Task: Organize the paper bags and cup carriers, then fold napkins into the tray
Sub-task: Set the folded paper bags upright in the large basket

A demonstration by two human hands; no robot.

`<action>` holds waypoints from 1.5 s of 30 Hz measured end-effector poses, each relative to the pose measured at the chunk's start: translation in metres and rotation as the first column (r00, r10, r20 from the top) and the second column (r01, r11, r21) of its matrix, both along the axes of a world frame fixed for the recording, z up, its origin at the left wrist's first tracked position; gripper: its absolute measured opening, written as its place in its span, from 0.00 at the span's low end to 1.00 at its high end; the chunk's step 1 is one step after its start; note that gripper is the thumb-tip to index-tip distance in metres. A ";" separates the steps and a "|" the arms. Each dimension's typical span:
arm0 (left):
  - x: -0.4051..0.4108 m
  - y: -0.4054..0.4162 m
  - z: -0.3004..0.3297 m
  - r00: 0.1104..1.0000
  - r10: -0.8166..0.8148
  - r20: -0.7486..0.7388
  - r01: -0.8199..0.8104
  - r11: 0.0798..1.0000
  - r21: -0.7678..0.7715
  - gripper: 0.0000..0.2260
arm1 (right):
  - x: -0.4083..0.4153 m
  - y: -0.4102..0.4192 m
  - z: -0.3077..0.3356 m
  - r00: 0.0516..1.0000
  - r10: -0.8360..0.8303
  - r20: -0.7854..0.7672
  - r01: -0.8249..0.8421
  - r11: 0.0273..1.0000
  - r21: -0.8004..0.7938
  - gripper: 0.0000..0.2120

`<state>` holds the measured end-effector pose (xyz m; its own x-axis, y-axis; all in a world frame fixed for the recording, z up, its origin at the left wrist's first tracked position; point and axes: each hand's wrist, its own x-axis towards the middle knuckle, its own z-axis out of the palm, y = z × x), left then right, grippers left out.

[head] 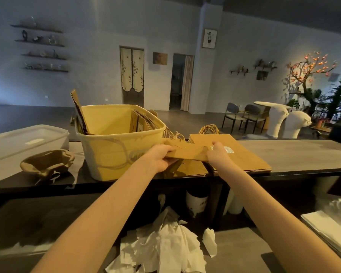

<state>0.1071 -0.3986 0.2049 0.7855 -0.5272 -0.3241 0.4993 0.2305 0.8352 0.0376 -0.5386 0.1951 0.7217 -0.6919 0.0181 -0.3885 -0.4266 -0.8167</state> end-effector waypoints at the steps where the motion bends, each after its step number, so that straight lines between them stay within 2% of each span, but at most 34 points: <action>1: -0.001 0.000 0.003 0.997 -0.028 0.067 0.024 0.998 0.062 0.15 | -0.004 0.003 0.003 0.999 0.025 -0.043 -0.026 1.000 -0.017 0.23; 3: -0.002 0.000 0.011 0.960 -0.132 0.249 0.080 0.975 0.209 0.16 | -0.014 0.009 0.009 0.990 0.074 -0.118 -0.081 0.996 -0.048 0.23; 5: -0.005 0.000 0.022 0.869 -0.240 0.433 0.077 0.930 0.360 0.16 | -0.022 0.012 0.013 0.991 0.086 -0.102 -0.095 0.991 -0.097 0.25; 8: -0.008 0.003 0.039 0.656 -0.352 0.668 -0.059 0.858 0.511 0.12 | -0.030 0.016 0.021 0.998 0.052 0.041 -0.033 0.922 -0.385 0.30; 10: -0.009 0.007 0.049 0.480 -0.398 0.782 -0.171 0.832 0.528 0.12 | -0.032 0.019 0.029 0.987 0.120 0.108 -0.037 0.821 -0.570 0.30; 12: -0.008 0.012 0.059 0.337 -0.403 0.851 -0.277 0.821 0.499 0.13 | -0.031 0.020 0.039 0.972 0.213 0.096 -0.076 0.677 -0.732 0.27; 15: -0.007 0.024 0.078 0.214 -0.348 0.913 -0.403 0.820 0.407 0.14 | -0.028 0.016 0.055 0.959 0.276 0.060 -0.075 0.453 -0.888 0.26; 17: -0.004 0.033 0.090 0.161 -0.321 0.933 -0.465 0.810 0.359 0.13 | -0.026 0.015 0.065 0.957 0.277 0.090 -0.019 0.367 -0.930 0.28; 20: 0.001 0.047 0.104 0.128 -0.308 0.943 -0.515 0.792 0.328 0.13 | -0.023 0.015 0.080 0.963 0.242 0.121 0.038 0.321 -0.946 0.30; 22: 0.005 0.054 0.109 0.094 -0.294 0.951 -0.549 0.782 0.296 0.13 | -0.021 0.018 0.090 0.971 0.228 0.079 0.015 0.270 -0.963 0.25; 24: 0.008 0.061 0.110 0.064 -0.271 0.960 -0.592 0.764 0.255 0.12 | -0.019 0.023 0.099 0.968 0.247 0.041 -0.029 0.272 -0.962 0.20; 26: 0.013 0.067 0.108 0.062 -0.237 0.970 -0.617 0.755 0.223 0.12 | -0.017 0.030 0.107 0.964 0.264 0.016 -0.065 0.293 -0.954 0.18; 29: 0.020 0.077 0.102 0.055 -0.160 0.986 -0.627 0.762 0.159 0.10 | -0.011 0.037 0.112 0.967 0.249 -0.052 -0.112 0.236 -0.965 0.15; 31: 0.025 0.084 0.099 -0.012 -0.110 0.994 -0.679 0.730 0.073 0.09 | -0.005 0.040 0.114 0.961 0.270 -0.059 -0.132 0.259 -0.957 0.15; 33: 0.031 0.089 0.097 -0.084 -0.121 0.989 -0.748 0.664 0.017 0.13 | 0.002 0.042 0.114 0.948 0.316 -0.046 -0.165 0.364 -0.917 0.15; 34: 0.035 0.092 0.096 -0.093 -0.133 0.987 -0.756 0.654 0.017 0.15 | 0.007 0.042 0.114 0.939 0.342 -0.036 -0.191 0.433 -0.881 0.14; 36: 0.043 0.095 0.096 -0.077 -0.130 0.989 -0.732 0.680 0.032 0.16 | 0.019 0.043 0.115 0.916 0.402 0.011 -0.244 0.578 -0.779 0.14; 39: 0.051 0.097 0.090 -0.081 -0.059 0.995 -0.696 0.718 -0.014 0.11 | 0.042 0.047 0.116 0.889 0.439 0.132 -0.287 0.759 -0.585 0.15; 41: 0.057 0.099 0.084 -0.063 -0.001 0.998 -0.678 0.734 -0.042 0.09 | 0.060 0.052 0.117 0.889 0.420 0.182 -0.299 0.834 -0.464 0.16; 45: 0.069 0.101 0.071 0.087 0.024 0.996 -0.635 0.771 0.036 0.09 | 0.100 0.065 0.116 0.910 0.344 0.230 -0.272 0.916 -0.294 0.18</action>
